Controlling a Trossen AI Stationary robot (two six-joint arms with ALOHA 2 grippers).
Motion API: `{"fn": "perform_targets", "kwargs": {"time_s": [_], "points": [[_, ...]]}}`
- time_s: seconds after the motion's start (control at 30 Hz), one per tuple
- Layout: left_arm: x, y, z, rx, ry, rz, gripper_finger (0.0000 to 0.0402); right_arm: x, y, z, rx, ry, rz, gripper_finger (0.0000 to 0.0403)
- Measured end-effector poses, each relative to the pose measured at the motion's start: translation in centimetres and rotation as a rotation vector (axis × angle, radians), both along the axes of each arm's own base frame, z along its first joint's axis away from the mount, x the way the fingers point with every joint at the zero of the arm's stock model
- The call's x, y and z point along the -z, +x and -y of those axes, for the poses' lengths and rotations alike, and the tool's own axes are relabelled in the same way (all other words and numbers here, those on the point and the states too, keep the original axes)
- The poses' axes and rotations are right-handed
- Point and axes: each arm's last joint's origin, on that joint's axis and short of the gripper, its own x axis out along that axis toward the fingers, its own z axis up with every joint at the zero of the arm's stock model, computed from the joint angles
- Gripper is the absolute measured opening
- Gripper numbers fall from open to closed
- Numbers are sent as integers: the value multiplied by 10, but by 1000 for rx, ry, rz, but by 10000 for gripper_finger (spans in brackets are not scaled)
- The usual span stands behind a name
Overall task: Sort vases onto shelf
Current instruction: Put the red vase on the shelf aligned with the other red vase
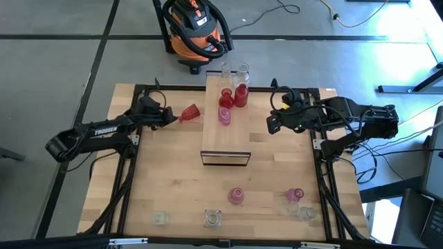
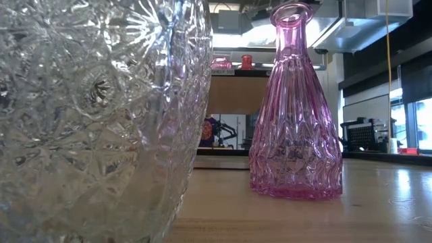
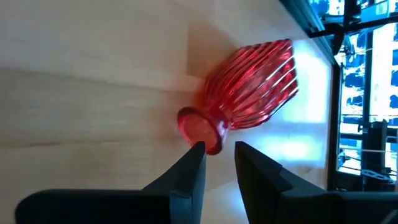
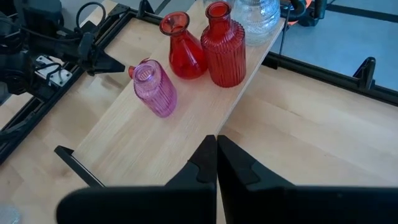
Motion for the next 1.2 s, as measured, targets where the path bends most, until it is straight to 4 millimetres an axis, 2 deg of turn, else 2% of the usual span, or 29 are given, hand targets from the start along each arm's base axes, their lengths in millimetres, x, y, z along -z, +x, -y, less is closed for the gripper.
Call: {"fn": "perform_targets", "kwargs": {"time_s": [0.33, 0.57, 0.77, 1.0, 1.2], "points": [[3, 0, -1, -17, -13, -11, 112, -1, 1, 0, 2, 2, 17, 1], [2, 5, -8, -66, 6, 44, 114, -1, 1, 0, 7, 7, 24, 1], [13, 8, -8, -35, -59, 14, 114, -1, 1, 0, 10, 11, 26, 1], [11, 14, -14, -77, -26, 76, 114, -1, 2, 0, 10, 11, 31, 1], [18, 14, -15, -88, -59, 59, 114, -2, 2, 0, 10, 12, 34, 1]]}}
